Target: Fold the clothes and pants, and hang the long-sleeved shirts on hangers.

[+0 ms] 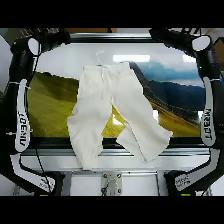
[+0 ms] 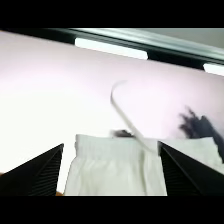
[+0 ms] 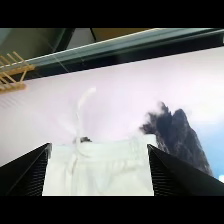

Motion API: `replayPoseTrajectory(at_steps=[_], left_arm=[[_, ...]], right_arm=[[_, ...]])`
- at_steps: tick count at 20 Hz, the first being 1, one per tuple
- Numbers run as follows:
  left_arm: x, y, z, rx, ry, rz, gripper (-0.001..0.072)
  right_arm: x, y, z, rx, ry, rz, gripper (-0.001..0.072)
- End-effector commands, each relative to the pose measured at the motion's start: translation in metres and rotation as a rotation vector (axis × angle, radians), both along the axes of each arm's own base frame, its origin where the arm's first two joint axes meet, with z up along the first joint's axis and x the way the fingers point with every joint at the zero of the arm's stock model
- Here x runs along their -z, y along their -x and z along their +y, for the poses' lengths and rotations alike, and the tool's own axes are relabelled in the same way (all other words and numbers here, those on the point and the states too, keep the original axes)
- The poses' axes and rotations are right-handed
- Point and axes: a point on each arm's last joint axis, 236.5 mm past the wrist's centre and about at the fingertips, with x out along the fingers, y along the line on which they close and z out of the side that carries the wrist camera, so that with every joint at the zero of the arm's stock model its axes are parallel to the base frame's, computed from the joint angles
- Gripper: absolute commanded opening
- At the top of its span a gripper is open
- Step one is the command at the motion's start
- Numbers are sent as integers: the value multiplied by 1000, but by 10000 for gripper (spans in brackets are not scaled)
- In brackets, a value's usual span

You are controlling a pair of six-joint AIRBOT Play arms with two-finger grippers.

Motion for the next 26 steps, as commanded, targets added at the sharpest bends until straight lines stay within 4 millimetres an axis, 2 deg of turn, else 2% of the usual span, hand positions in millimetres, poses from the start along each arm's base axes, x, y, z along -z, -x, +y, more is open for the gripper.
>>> replayPoseTrajectory(at_steps=[1,3,4,5,8,9,10,12,14,15,17,20,23,26], left_arm=[[67,39,54,-53,-12,325,622],[106,76,75,-74,-13,484,622],[128,97,79,-75,-11,560,622],[155,123,78,-71,-10,640,622],[233,219,60,-18,-19,888,622],[252,251,52,14,-31,955,622],[269,284,46,49,-45,1018,622],[290,338,34,81,-51,1111,622],[300,372,16,102,7,1152,622],[303,383,6,121,48,1159,622],[306,398,-12,137,134,1169,622],[307,411,-34,171,234,1183,622],[306,414,-45,182,290,1187,622],[306,419,-55,223,267,1193,621]], right_arm=[[13,32,-38,-58,45,123,644],[26,68,-62,-105,135,229,643],[40,88,-73,-118,185,308,576],[58,113,-86,-132,240,397,468],[112,187,-115,-112,288,617,464],[129,210,-122,-84,275,668,464],[148,234,-129,-43,250,713,464],[184,278,-139,39,181,789,464],[224,325,-144,100,108,882,467],[240,344,-143,117,73,927,472],[267,375,-140,140,3,1012,720],[292,403,-125,120,-54,1101,720],[309,418,-115,107,-83,1154,720],[325,428,-102,92,-114,1199,719]])
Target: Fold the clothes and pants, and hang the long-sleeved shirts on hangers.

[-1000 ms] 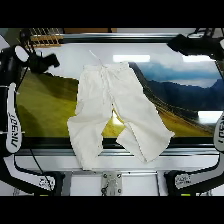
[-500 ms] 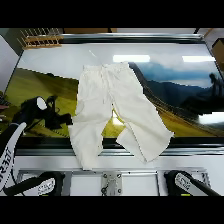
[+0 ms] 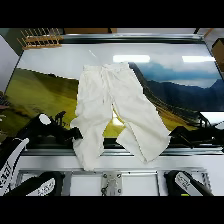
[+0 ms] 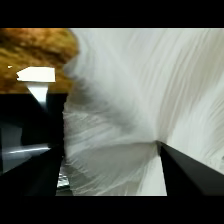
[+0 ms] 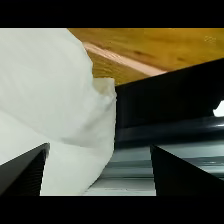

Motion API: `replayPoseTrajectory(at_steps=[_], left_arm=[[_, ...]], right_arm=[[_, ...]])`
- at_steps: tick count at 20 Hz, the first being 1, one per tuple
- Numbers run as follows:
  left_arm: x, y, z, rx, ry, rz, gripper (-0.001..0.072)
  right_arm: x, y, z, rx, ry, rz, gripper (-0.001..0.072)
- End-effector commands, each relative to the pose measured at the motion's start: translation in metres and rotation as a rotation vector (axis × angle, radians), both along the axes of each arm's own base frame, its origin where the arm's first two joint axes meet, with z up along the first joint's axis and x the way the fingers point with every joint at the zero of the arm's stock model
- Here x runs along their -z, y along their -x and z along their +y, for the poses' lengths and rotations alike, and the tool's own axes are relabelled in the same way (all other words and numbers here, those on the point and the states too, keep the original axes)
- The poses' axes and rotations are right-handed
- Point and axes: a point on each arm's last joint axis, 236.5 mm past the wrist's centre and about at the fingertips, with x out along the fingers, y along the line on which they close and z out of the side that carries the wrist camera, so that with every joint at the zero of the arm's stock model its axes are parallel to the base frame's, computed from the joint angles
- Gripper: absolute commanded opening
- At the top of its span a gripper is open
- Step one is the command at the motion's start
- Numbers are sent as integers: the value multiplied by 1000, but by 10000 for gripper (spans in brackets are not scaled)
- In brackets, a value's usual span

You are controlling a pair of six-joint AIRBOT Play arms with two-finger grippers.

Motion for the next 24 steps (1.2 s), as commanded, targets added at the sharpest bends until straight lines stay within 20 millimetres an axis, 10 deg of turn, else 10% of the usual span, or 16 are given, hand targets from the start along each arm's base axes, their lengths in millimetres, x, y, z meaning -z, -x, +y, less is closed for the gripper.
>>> replayPoseTrajectory(at_steps=[1,4,7,8,10,12,15,18,22,23,24], left_arm=[[-3,8,-22,37,46,5,621],[-3,22,-42,141,47,10,558],[-8,37,-55,215,55,22,34],[-14,41,-58,238,61,16,20],[-32,50,-67,275,87,-8,20],[-64,61,-97,280,209,-36,20],[-123,80,-163,275,467,-95,20],[-160,108,-223,305,630,-110,19],[-174,112,-277,474,660,-181,20],[-175,103,-284,485,663,-193,65],[-176,85,-288,473,659,-213,401]], right_arm=[[20,17,18,-14,-41,61,719],[30,19,36,-92,-43,83,718],[35,15,49,-164,-20,73,715],[36,14,51,-180,-14,68,652],[35,8,53,-199,0,50,93],[19,-17,40,-212,44,-11,11],[-56,-102,-4,-184,205,-218,10],[-179,-196,-46,-49,354,-515,10],[-279,-253,-67,28,420,-736,11],[-287,-257,-67,30,417,-755,36],[-290,-259,-64,33,400,-765,228]])
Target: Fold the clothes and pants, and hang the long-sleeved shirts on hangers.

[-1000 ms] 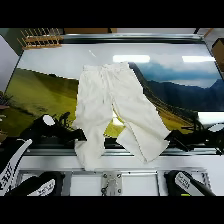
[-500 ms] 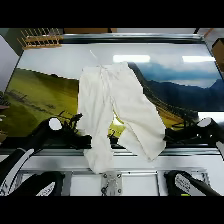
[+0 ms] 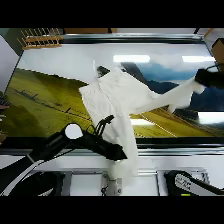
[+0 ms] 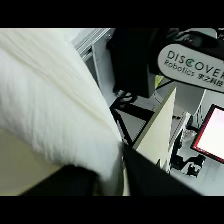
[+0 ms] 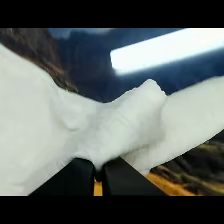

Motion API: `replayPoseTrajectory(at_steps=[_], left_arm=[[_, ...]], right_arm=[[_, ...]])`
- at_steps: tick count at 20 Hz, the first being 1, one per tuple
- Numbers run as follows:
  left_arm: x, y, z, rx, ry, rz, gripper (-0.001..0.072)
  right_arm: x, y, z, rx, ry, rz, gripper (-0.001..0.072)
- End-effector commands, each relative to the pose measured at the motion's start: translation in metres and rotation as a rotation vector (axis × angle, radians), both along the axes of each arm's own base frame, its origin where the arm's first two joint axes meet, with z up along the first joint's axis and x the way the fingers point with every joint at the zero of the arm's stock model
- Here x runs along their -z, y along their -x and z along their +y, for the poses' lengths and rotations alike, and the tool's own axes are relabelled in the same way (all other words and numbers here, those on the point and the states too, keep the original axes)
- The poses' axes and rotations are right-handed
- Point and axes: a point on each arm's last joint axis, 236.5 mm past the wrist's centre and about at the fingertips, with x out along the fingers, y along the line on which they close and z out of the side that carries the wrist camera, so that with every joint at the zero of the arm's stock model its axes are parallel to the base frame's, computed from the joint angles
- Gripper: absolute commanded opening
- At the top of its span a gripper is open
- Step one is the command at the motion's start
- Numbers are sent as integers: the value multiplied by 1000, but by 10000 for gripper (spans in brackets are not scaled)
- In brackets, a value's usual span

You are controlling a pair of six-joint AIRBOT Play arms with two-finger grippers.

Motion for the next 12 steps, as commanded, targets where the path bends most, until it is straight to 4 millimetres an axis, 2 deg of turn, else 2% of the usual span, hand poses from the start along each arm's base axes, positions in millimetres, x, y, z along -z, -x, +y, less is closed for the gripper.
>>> replayPoseTrajectory(at_steps=[1,2,4,5,7,9,11,12], left_arm=[[-12,-39,-28,-5,40,-74,660],[-13,-64,-22,-35,27,-99,673],[-10,-126,8,-112,-42,-193,672],[-6,-162,34,-163,-104,-262,673],[10,-237,99,-335,-260,-356,672],[32,-297,173,-537,-406,-368,672],[56,-332,227,-679,-463,-314,672],[69,-343,244,-722,-473,-282,672]], right_arm=[[-46,-20,0,14,-24,-107,504],[-45,-18,4,-3,-29,-99,686],[-41,-11,9,-43,-11,-72,667],[-39,-6,12,-63,-5,-55,667],[-34,7,18,-76,-14,-25,666],[-26,21,24,-76,-22,-7,666],[-12,41,32,-88,-26,24,666],[-2,52,36,-87,-35,45,666]])
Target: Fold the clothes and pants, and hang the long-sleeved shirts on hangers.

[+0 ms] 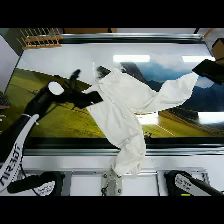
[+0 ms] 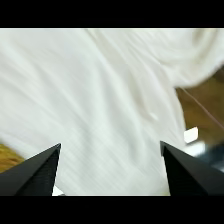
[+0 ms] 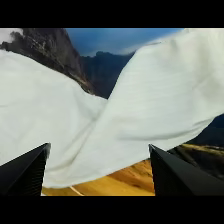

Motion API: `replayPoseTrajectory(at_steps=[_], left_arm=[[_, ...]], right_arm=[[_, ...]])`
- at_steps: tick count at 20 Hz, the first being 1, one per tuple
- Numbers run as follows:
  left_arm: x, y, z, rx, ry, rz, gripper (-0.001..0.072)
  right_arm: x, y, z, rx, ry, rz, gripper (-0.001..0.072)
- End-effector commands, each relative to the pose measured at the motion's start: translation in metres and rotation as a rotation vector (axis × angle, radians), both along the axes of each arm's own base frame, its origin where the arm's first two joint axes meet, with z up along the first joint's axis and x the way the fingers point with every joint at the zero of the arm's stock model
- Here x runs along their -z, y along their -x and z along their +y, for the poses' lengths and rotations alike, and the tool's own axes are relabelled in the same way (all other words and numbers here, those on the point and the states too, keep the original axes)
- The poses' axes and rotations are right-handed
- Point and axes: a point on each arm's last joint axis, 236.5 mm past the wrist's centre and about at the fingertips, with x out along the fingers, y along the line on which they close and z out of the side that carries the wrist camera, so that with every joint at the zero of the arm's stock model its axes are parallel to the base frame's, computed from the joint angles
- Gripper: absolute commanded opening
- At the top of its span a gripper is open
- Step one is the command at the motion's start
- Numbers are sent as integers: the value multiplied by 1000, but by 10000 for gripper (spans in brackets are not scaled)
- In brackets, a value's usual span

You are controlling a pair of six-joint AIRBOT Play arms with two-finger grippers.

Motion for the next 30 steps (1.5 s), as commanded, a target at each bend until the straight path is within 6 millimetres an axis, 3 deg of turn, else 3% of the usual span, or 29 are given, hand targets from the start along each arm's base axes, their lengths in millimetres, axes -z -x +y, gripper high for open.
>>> replayPoseTrajectory(at_steps=[1,4,8,14,15,16,17,18,19,21,23,24,27,30], left_arm=[[45,-57,96,-227,-96,34,672],[78,-75,102,-237,-103,86,672],[104,-104,97,-211,-109,106,672],[109,-130,73,-166,-104,75,672],[109,-133,67,-157,-105,64,671],[109,-134,64,-150,-107,58,580],[108,-135,62,-143,-107,60,305],[106,-136,64,-144,-105,61,68],[101,-136,68,-143,-102,65,20],[81,-133,85,-142,-102,67,19],[59,-115,122,-150,-195,45,19],[52,-93,143,-142,-271,50,20],[40,4,185,-87,-462,131,20],[30,95,186,-58,-485,198,20]], right_arm=[[29,36,15,-17,-19,67,666],[67,70,29,-17,-52,147,666],[111,107,51,-24,-127,239,666],[149,132,99,-152,-148,342,664],[152,134,109,-182,-145,353,636],[156,137,117,-214,-138,366,544],[158,138,126,-243,-135,376,480],[160,140,134,-270,-132,387,478],[163,142,141,-294,-129,399,478],[170,146,149,-333,-111,428,478],[176,152,157,-370,-100,461,478],[178,154,159,-382,-92,469,478],[186,159,166,-423,-61,496,478],[196,162,172,-451,-47,526,478]])
